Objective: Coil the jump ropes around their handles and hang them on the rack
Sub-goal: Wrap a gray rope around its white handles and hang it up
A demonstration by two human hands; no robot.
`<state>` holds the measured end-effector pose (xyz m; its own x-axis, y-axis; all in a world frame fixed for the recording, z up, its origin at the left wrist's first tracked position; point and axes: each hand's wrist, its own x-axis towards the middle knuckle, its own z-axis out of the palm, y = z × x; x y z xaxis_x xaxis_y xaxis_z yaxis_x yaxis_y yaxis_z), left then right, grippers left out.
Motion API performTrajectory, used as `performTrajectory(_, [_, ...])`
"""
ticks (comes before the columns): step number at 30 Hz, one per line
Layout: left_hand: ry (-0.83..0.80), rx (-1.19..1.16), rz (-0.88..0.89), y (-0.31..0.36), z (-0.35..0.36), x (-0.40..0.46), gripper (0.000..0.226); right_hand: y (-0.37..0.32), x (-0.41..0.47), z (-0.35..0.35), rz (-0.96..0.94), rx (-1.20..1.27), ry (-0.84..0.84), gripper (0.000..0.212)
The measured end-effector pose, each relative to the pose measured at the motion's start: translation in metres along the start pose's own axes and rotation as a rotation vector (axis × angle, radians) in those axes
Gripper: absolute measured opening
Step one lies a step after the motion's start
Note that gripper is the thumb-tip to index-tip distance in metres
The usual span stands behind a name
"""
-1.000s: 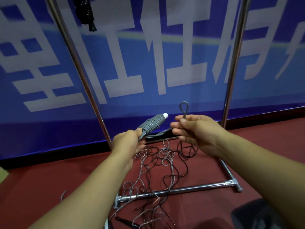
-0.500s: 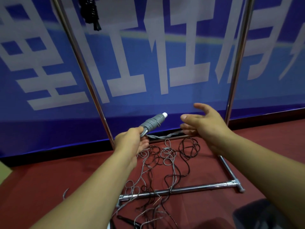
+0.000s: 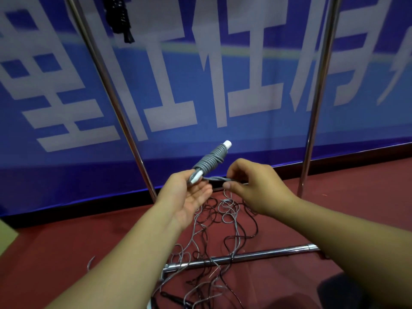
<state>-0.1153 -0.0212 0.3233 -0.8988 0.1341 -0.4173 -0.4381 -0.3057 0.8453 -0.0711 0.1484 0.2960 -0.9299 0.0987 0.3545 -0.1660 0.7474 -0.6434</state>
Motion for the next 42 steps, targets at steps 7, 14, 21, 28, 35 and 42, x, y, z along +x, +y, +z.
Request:
performTrajectory(7, [-0.057,0.019,0.047,-0.002,-0.001,-0.002,0.02,-0.001,0.005,0.0,0.176,0.194,0.105,0.013])
performTrajectory(14, [-0.044,0.15,0.181,-0.006,0.0,0.005,0.02,-0.006,0.003,0.0,0.405,0.247,-0.191,0.031])
performTrajectory(21, [-0.007,0.32,0.289,-0.01,-0.005,0.012,0.022,-0.023,-0.006,0.0,0.359,0.345,-0.486,0.033])
performTrajectory(28, [-0.026,0.42,0.326,-0.008,-0.015,0.016,0.023,-0.036,-0.014,-0.003,0.212,0.412,-0.434,0.036])
performTrajectory(35, [-0.035,0.651,0.452,-0.007,-0.022,0.015,0.027,-0.036,-0.02,0.001,0.255,0.465,-0.38,0.036])
performTrajectory(42, [0.003,0.997,0.689,-0.003,-0.024,0.013,0.029,-0.042,-0.022,-0.003,0.458,0.709,-0.426,0.041])
